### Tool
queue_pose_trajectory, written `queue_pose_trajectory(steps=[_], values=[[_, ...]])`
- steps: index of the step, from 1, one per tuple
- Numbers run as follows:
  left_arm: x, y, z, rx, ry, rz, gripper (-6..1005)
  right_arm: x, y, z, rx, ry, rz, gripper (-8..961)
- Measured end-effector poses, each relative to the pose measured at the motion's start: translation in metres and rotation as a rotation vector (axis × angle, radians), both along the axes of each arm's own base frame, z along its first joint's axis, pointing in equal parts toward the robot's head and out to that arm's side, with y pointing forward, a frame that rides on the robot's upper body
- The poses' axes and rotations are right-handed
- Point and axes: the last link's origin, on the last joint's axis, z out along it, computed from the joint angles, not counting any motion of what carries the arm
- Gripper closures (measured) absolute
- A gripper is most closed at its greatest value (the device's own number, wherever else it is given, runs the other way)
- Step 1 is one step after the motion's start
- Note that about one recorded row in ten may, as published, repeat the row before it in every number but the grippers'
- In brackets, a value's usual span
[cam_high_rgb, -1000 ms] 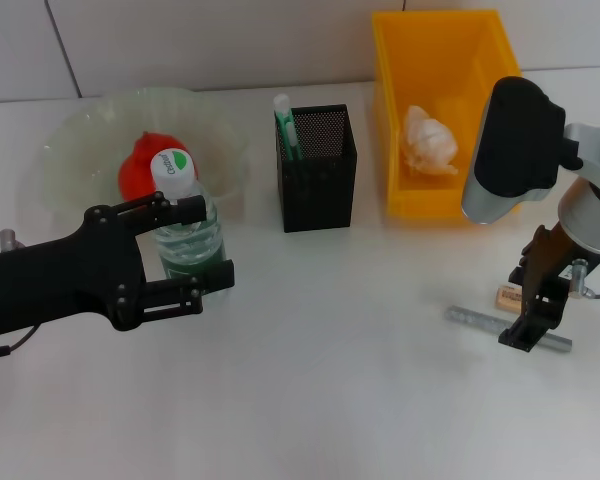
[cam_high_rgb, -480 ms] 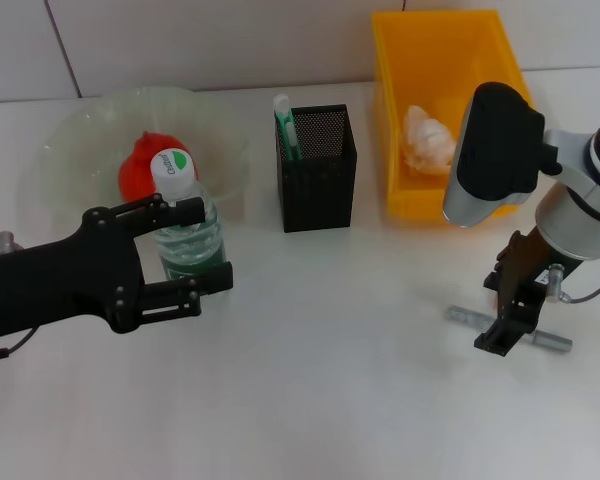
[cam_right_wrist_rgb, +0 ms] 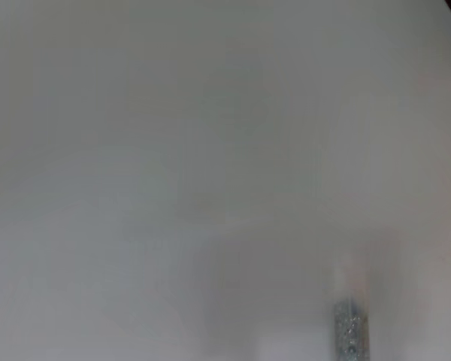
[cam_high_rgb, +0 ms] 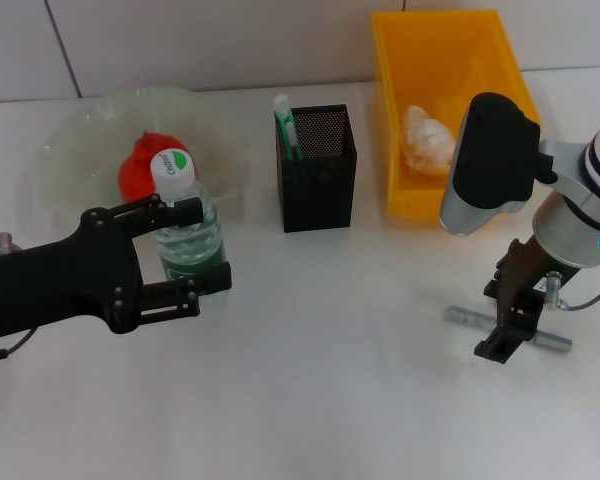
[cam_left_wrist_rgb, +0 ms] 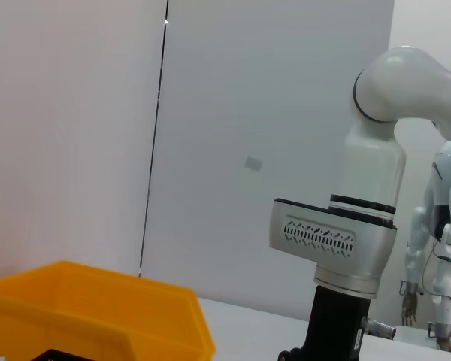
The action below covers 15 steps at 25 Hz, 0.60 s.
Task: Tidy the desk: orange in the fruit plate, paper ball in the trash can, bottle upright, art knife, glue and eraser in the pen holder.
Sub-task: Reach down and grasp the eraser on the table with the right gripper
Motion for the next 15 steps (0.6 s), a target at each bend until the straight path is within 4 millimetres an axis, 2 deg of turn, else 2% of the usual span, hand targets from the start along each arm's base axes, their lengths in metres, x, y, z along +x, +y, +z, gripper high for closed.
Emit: queue_pose_trajectory(steps=[15], values=[[-0.0012, -0.0010, 0.0000, 0.001, 0.000, 0.003, 193, 0.0017, 0.0013, -0.0038, 0.009, 0.017, -0.008, 155]])
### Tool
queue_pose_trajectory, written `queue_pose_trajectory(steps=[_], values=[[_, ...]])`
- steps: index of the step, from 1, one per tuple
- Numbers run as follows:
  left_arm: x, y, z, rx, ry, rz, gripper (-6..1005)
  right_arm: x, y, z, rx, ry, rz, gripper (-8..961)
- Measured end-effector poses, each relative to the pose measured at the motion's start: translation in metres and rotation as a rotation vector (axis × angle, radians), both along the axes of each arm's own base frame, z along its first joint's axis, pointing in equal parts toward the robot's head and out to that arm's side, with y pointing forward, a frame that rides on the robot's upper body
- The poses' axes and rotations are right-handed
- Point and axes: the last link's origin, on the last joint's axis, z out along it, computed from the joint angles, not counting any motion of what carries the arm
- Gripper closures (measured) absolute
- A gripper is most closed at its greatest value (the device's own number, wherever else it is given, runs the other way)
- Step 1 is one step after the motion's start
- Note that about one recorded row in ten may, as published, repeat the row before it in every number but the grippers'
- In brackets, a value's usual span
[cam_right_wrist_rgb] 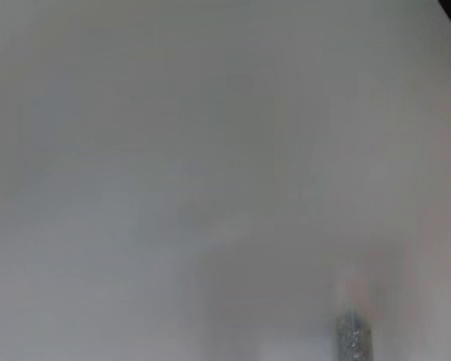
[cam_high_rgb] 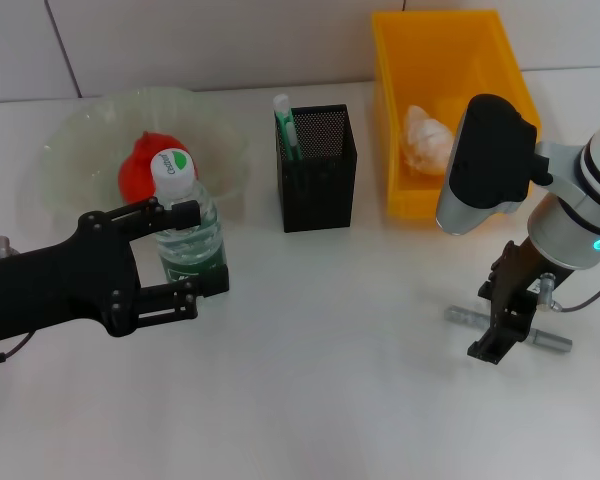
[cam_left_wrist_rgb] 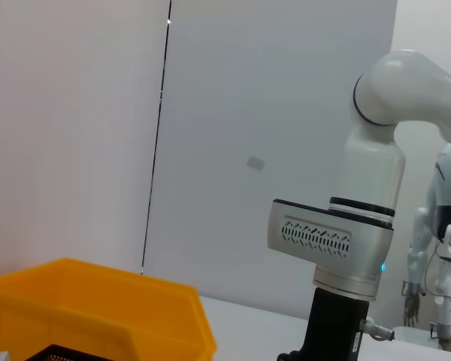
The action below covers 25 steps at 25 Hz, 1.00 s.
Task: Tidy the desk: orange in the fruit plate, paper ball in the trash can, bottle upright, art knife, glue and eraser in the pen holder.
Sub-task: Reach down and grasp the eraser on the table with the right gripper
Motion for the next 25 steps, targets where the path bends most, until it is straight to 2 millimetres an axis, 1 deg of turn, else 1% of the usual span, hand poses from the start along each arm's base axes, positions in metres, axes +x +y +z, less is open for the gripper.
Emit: queue_pose_trajectory(steps=[9, 25], values=[[-0.0014, -0.0011, -0.0001, 0.000, 0.000, 0.005, 193, 0.0030, 0.0003, -0.0019, 0.002, 0.000, -0.006, 155], [-0.0017, -0.0016, -0.0004, -0.002, -0.001, 0.006, 193, 0.0027, 0.0019, -0.0020, 0.013, 0.003, -0.002, 156]])
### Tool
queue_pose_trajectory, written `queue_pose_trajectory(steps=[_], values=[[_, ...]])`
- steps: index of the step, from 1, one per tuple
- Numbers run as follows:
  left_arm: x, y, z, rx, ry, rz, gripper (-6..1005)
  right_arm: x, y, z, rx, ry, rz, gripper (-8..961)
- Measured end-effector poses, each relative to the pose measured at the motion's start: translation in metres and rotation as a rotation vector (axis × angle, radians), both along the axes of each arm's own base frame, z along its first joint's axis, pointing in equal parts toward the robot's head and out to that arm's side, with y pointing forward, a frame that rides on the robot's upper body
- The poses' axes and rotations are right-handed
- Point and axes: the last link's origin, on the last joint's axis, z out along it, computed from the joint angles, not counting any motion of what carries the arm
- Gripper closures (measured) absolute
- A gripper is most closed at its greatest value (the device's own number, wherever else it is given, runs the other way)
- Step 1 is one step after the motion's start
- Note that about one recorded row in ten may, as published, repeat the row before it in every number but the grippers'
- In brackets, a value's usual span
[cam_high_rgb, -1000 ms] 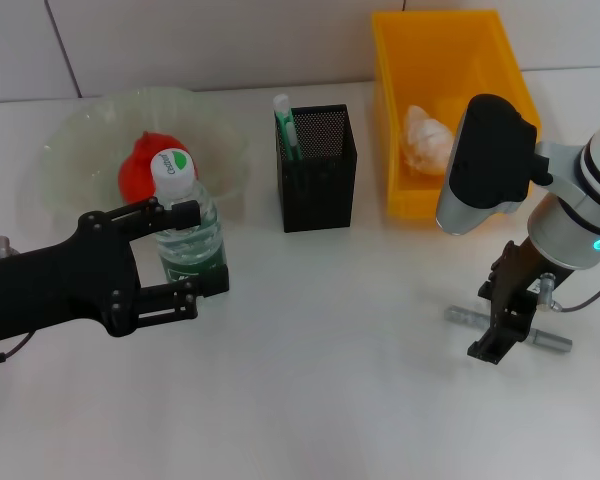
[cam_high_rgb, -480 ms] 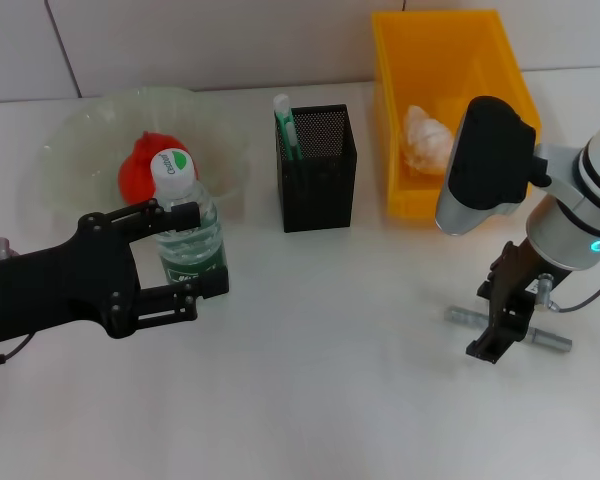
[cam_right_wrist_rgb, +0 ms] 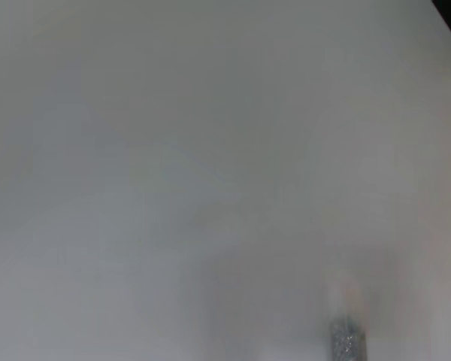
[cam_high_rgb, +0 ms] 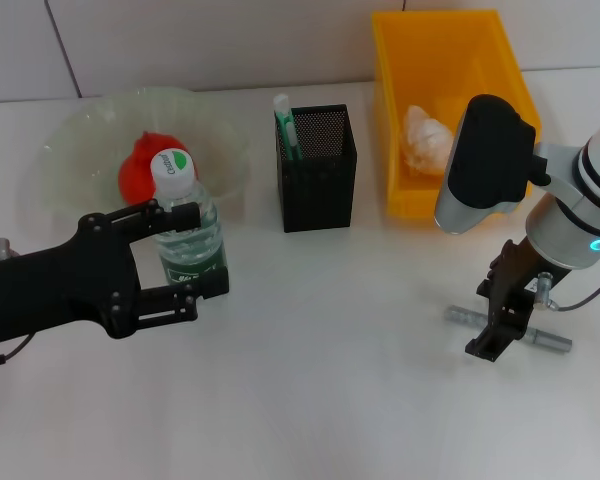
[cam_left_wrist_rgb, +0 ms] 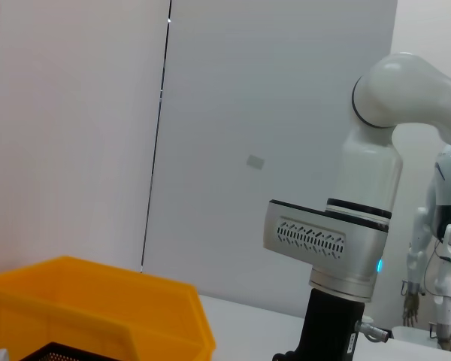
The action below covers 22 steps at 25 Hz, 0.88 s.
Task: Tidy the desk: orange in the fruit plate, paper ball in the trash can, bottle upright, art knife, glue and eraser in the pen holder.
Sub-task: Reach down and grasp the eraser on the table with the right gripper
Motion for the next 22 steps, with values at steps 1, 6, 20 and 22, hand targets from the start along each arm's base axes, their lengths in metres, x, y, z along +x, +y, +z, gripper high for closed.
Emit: queue_pose_trajectory(steps=[1, 6, 20, 22], values=[[0.000, 0.000, 0.000, 0.000, -0.001, 0.000, 193, 0.000, 0.000, 0.000, 0.002, 0.000, -0.001, 156], [0.000, 0.000, 0.000, 0.001, -0.001, -0.001, 193, -0.001, 0.000, -0.001, 0.002, -0.002, 0.007, 157], [0.001, 0.001, 0.000, 0.001, -0.001, -0.002, 193, -0.009, 0.003, -0.002, 0.013, 0.016, 0.022, 158], [0.001, 0.001, 0.000, 0.002, -0.002, -0.002, 193, -0.013, 0.002, 0.000, 0.012, 0.028, 0.028, 158]])
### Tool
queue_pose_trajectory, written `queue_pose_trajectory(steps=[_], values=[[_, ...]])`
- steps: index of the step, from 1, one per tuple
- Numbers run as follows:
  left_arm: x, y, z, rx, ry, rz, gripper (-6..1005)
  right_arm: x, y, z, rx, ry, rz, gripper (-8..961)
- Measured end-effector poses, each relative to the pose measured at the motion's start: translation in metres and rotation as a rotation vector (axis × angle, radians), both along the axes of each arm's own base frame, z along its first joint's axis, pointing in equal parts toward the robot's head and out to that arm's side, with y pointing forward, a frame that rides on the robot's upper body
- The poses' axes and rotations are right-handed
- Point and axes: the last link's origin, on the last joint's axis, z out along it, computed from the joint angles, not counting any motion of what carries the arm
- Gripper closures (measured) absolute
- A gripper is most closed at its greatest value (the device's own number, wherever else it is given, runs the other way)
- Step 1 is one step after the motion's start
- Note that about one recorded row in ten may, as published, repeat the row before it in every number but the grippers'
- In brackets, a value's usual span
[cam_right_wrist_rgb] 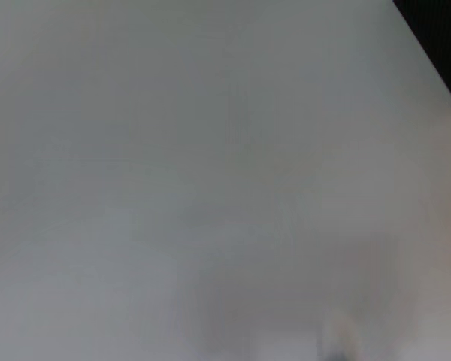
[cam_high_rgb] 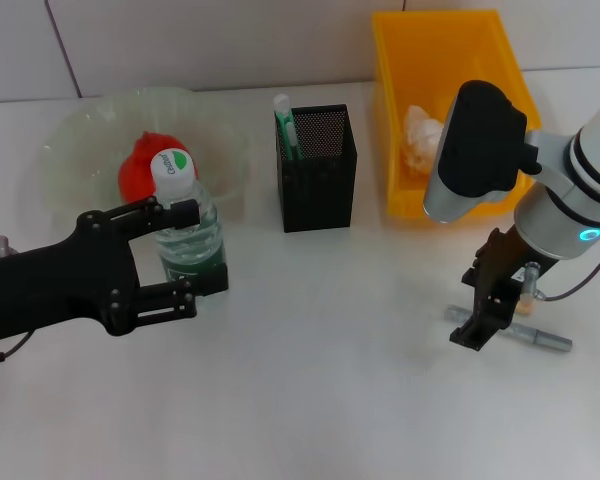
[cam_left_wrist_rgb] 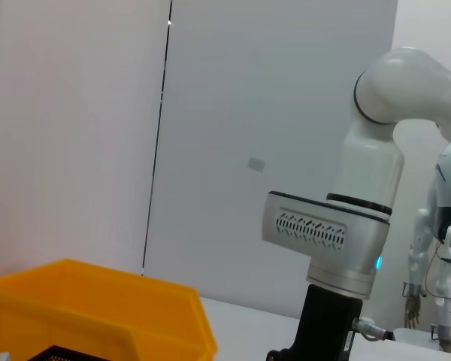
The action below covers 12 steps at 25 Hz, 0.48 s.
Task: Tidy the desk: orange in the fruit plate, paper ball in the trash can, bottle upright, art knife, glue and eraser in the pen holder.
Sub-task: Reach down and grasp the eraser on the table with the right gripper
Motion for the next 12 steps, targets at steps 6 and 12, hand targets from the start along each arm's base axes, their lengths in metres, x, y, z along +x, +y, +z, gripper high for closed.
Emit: queue_pose_trajectory(steps=[6, 12], values=[[0.000, 0.000, 0.001, 0.001, -0.001, 0.004, 193, -0.009, -0.005, 0.010, 0.007, 0.011, 0.012, 158], [0.001, 0.001, 0.001, 0.000, -0.001, 0.001, 193, -0.008, -0.010, 0.024, 0.046, 0.020, 0.013, 159]])
